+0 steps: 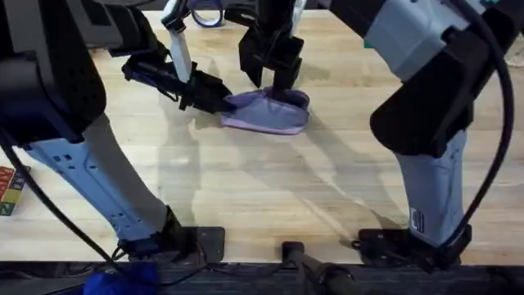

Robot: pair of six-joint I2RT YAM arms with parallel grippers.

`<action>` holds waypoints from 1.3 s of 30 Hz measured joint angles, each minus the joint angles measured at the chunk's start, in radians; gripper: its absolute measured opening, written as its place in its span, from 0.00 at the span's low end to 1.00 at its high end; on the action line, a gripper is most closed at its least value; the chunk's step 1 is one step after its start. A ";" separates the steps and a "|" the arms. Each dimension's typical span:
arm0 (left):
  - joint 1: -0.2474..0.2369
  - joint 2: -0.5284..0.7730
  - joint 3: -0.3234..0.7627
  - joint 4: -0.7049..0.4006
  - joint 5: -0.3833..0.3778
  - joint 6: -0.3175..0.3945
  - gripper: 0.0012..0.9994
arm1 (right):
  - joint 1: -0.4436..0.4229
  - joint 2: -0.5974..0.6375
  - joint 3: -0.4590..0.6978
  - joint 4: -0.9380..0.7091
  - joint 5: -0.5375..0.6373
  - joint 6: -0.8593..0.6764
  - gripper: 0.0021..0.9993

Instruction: Unzip the bag, pick up the pens from the table one at a time and place them inside, then zip the bag closed.

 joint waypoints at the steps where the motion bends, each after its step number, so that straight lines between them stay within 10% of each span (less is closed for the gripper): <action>1: 0.000 0.000 0.000 0.000 0.000 0.000 0.04 | 0.000 0.005 0.000 -0.001 -0.003 -0.001 0.32; 6: -0.001 0.000 0.000 0.001 0.000 0.000 0.04 | 0.000 0.035 0.000 0.003 -0.011 0.002 0.04; 39: -0.002 0.000 0.000 0.003 0.000 0.000 0.04 | -0.048 0.008 0.000 -0.025 -0.076 -0.047 0.03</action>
